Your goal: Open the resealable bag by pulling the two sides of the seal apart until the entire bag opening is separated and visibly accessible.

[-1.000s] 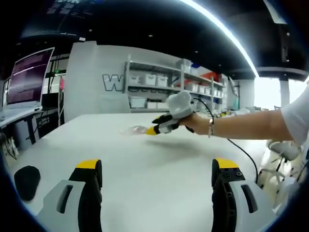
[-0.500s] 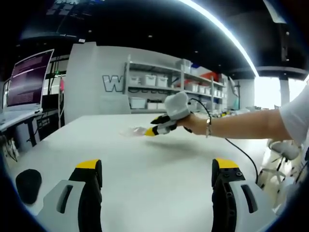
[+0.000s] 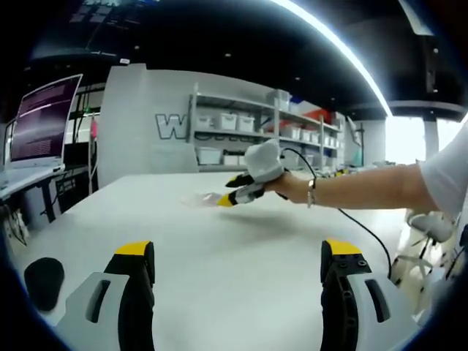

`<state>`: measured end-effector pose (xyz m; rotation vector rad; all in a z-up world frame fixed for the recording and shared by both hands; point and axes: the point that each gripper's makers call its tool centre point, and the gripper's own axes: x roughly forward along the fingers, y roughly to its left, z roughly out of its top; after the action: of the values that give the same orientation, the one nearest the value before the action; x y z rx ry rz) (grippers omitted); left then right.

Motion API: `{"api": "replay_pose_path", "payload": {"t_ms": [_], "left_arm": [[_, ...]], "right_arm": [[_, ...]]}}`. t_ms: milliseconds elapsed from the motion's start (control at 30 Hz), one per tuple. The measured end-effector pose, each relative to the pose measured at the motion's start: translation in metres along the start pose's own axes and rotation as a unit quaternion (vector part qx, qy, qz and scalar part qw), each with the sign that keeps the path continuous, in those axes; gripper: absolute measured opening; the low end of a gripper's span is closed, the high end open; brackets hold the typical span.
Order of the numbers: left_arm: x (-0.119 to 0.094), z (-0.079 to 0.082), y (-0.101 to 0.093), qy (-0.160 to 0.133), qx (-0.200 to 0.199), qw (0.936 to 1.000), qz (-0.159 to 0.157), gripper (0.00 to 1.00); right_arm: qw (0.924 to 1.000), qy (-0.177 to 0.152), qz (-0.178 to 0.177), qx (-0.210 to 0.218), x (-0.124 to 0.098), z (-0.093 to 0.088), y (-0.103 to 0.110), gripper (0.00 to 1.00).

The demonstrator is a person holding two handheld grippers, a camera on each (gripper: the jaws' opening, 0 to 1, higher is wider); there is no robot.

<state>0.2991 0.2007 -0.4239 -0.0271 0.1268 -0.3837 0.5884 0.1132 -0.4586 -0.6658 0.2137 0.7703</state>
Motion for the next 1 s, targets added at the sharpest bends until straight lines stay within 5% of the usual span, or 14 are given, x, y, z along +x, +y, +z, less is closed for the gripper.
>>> {"api": "replay_pose_path", "payload": {"t_ms": [267,1000], "left_arm": [[-0.001,-0.001,0.0,-0.002,-0.001,1.0,0.001,0.92],[-0.001,-0.002,0.003,-0.003,-0.005,1.0,0.005,0.92]], "right_arm": [[1.0,0.003,-0.001,-0.008,0.002,-0.003,-0.005,0.42],[0.9926,0.014,0.009,-0.12,0.01,0.002,0.008,0.39]]}}
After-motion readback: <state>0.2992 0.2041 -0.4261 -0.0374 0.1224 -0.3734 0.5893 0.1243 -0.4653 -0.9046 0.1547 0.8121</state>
